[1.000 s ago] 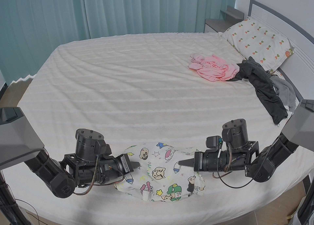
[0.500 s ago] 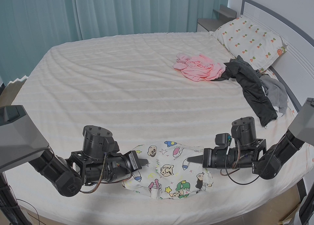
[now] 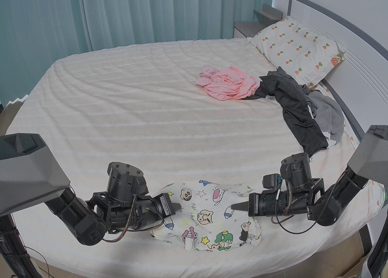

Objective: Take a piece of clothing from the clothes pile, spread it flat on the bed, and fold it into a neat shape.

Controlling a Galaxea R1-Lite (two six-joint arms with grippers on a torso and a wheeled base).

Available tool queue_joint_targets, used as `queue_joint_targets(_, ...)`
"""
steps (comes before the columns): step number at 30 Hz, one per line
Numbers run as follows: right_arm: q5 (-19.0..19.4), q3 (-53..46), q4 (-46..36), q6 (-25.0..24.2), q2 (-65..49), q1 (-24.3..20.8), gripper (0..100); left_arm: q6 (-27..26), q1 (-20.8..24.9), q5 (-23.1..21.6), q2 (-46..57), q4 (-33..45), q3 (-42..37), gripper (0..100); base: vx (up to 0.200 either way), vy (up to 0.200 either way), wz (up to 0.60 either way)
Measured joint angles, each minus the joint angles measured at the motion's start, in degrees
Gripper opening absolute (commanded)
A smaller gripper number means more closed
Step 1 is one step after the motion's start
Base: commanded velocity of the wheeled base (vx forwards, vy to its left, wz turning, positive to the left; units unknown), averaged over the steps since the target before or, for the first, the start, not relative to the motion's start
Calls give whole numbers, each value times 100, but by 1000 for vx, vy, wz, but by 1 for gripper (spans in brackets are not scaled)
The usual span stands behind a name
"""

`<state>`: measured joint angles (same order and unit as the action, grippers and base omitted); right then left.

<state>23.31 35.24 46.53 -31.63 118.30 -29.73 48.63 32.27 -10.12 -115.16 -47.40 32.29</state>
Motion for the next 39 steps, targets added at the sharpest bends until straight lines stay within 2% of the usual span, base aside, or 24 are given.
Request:
queue_joint_targets(12,-152,-41,29,129,500,-188,0,-43,-24,154,-212,-17,-327,0,0,0,0)
queue_joint_targets(19,-229,-40,43,172,684,-245,0,-49,-52,396,-311,-39,-547,0,0,0,0)
queue_joint_targets(20,-232,-40,44,174,700,-245,0,-46,-52,411,-336,-37,-562,100,0,0,0)
queue_joint_targets(22,-240,-41,43,174,723,-243,0,-40,-52,432,-399,-34,-589,100,0,0,0)
queue_joint_targets(23,-251,-44,40,174,734,-243,100,-33,-55,444,-435,-33,-606,100,0,0,0)
queue_joint_targets(33,-535,-311,13,252,686,-232,100,-49,-66,482,-584,-44,-928,100,0,0,0)
queue_joint_targets(39,-557,-614,-197,618,562,-190,100,-67,-60,484,-597,-11,-1196,100,0,0,0)
